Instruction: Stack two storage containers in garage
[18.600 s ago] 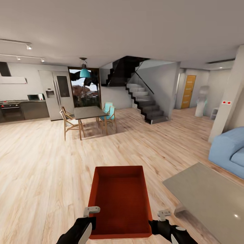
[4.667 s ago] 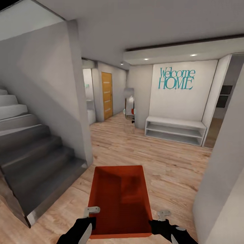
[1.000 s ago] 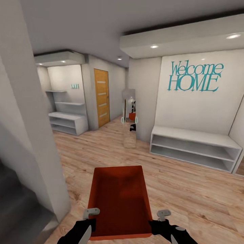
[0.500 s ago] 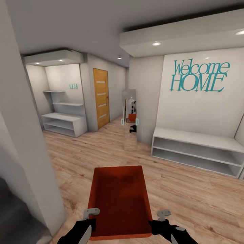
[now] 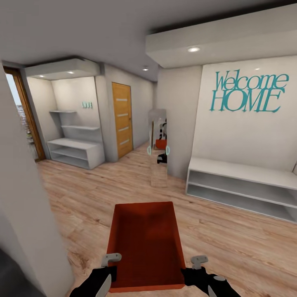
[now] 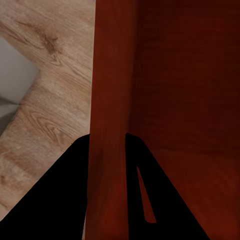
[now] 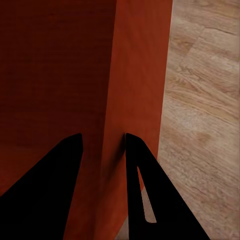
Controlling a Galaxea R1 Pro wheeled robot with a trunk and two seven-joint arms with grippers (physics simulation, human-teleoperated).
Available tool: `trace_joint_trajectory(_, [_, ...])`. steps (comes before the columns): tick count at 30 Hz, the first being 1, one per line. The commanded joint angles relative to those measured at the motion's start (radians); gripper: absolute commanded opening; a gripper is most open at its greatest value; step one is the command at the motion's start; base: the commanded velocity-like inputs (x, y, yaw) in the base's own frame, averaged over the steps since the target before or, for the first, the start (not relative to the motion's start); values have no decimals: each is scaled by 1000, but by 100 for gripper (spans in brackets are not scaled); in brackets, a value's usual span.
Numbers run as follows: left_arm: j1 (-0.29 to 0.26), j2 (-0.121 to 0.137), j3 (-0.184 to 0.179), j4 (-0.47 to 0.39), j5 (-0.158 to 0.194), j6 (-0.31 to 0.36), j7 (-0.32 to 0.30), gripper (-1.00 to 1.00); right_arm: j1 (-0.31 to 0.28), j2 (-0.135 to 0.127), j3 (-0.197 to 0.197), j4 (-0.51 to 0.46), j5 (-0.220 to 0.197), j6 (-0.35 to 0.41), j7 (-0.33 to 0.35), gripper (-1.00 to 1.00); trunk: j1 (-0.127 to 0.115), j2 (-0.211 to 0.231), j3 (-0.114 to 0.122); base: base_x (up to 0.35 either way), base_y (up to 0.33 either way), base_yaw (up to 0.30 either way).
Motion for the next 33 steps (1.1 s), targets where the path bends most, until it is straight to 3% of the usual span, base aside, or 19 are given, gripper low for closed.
trace_joint_trajectory(1, [0,48,25,-43,18,0,-9,-100,0,-2,-5,0,-4,8,21,-100,1,-1,-1,332,0,0])
trace_joint_trajectory(33, [0,48,25,-43,18,0,-9,-100,0,-2,-5,0,-3,8,21,-100,1,-1,-1,332,0,0])
